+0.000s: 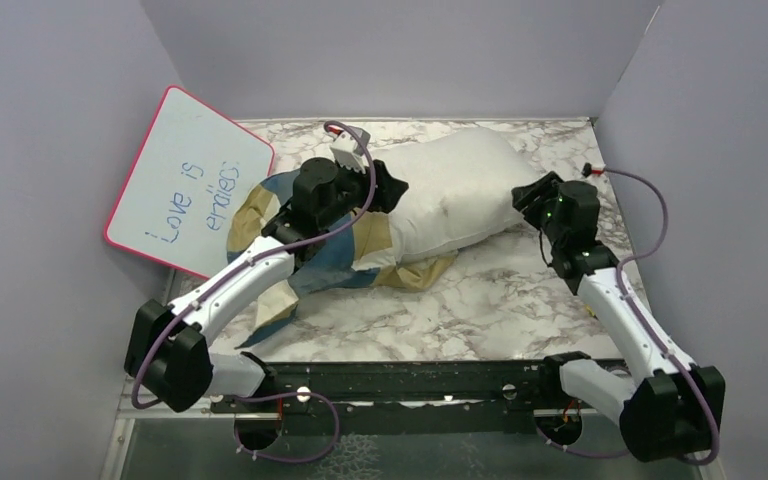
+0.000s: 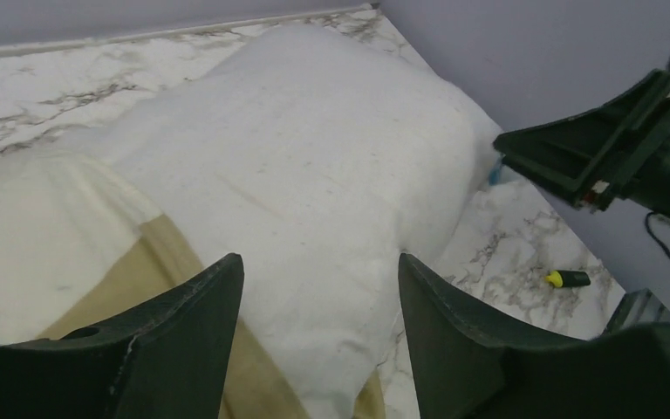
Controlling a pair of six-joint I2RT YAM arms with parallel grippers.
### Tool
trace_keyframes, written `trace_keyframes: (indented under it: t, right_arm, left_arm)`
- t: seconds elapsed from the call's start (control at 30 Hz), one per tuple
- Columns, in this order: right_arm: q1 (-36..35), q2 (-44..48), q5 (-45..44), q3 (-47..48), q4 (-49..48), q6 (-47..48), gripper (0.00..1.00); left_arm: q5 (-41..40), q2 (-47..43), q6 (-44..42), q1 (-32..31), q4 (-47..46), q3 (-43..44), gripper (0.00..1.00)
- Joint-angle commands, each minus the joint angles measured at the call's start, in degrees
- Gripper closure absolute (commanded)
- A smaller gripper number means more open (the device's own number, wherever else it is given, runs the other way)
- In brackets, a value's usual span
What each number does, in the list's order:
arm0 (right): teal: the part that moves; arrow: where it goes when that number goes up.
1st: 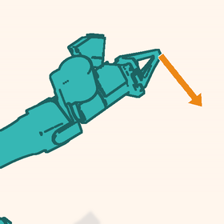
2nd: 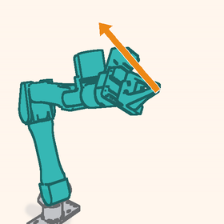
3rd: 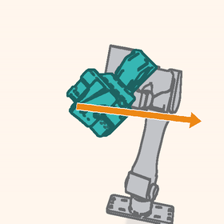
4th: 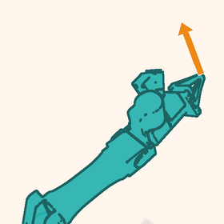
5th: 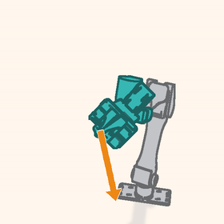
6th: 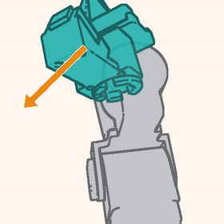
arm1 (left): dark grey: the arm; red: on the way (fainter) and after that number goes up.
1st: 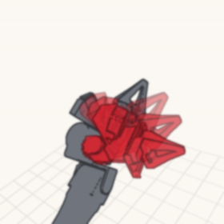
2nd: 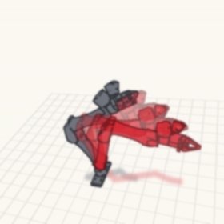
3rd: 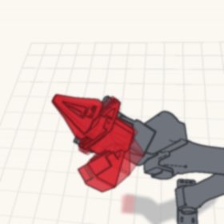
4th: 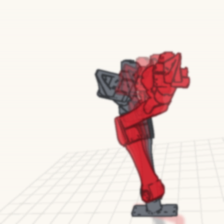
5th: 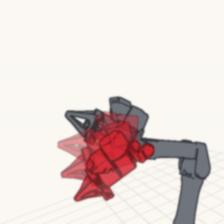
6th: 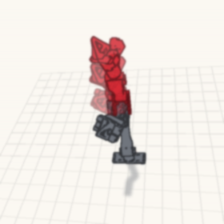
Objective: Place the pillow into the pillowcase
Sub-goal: Stuff the pillow into the pillowcase.
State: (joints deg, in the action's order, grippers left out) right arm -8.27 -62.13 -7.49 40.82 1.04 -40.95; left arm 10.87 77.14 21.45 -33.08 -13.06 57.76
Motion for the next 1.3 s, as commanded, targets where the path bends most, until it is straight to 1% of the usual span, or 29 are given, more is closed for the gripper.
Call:
trace_keyframes:
  t: [0.0, 0.03, 0.1, 0.13, 0.2, 0.23, 0.27, 0.37, 0.43, 0.5, 0.57, 0.67, 0.83, 0.9, 0.93, 1.0, 1.13, 1.2, 1.27]
  right_arm:
    - [0.1, 6.8, -10.1, 5.4, 5.4, 1.9, 0.45]
    - [0.1, 7.8, -9.1, 6.2, 5.3, 3.5, 0.45]
    - [0.2, 9.4, -4.1, 7.6, 3.3, 7.2, 0.45]
    - [0.1, 9.9, 0.5, 8.5, 2.4, 9.6, 0.45]
    - [0.1, 10.0, 12.3, 10.0, 0.0, 14.6, 0.45]
    - [0.1, 9.6, 17.6, 10.7, -0.4, 15.2, 0.45]
    - [0.1, 8.9, 22.7, 11.3, -2.2, 14.6, 0.45]
    - [0.1, 5.9, 33.0, 12.1, -5.2, 13.3, 0.47]
    - [0.0, 2.3, 37.9, 13.0, -5.3, 12.8, 0.51]
    - [0.0, -0.8, 41.5, 13.9, -4.6, 13.1, 0.52]
    - [-0.1, -4.0, 44.0, 15.7, -1.9, 14.3, 0.54]
    - [-1.0, -8.0, 46.2, 18.2, 2.7, 17.0, 0.55]
    - [-1.9, -13.5, 44.3, 23.1, 10.9, 21.0, 0.58]
    - [-2.1, -15.6, 45.4, 25.9, 13.3, 21.9, 0.59]
    - [-2.4, -16.6, 45.7, 26.7, 14.3, 22.2, 0.60]
    - [-3.8, -17.7, 45.6, 27.2, 14.7, 22.1, 0.60]
    - [-8.3, -19.2, 44.7, 27.6, 13.4, 21.8, 0.62]
    - [-9.2, -19.8, 44.0, 27.5, 11.8, 20.5, 0.64]
    - [-9.4, -20.0, 44.7, 26.5, 7.8, 18.9, 0.66]
  left_arm:
    - [-11.2, -5.5, -3.9, 0.0, 14.2, 1.8, 0.33]
    - [-13.5, -6.3, -4.4, 0.0, 16.8, 1.8, 0.32]
    - [-18.0, -7.7, -5.3, 0.0, 21.6, 1.2, 0.32]
    - [-20.7, -8.5, -5.4, -0.1, 23.3, 0.0, 0.33]
    - [-25.2, -10.3, -4.3, 0.0, 24.8, -3.6, 0.37]
    - [-26.5, -11.2, -3.4, 0.0, 24.9, -5.7, 0.39]
    - [-27.5, -12.1, -2.7, 0.0, 24.0, -7.6, 0.42]
    - [-29.3, -13.7, -2.6, 0.0, 17.3, -13.6, 0.49]
    - [-31.6, -12.9, -3.7, 0.0, 11.8, -16.2, 0.54]
    - [-33.2, -11.4, -4.9, 0.2, 5.9, -17.8, 0.57]
    - [-32.7, -9.1, -6.3, 0.5, -0.8, -18.9, 0.61]
    - [-28.0, -3.8, -8.2, 1.4, -9.0, -18.6, 0.65]
    - [-21.4, 7.6, -14.1, 2.1, -14.9, -11.7, 0.69]
    - [-19.3, 10.6, -16.3, 2.6, -17.6, -9.5, 0.69]
    - [-17.8, 11.9, -16.9, 3.2, -18.5, -8.2, 0.66]
    - [-15.6, 13.9, -17.7, 4.1, -19.0, -5.6, 0.65]
    - [-13.8, 13.6, -18.8, 4.3, -18.4, -2.8, 0.65]
    - [-12.7, 10.5, -16.8, 4.3, -17.8, -3.3, 0.63]
    - [-13.6, 7.4, -12.9, 4.3, -16.8, -4.4, 0.60]
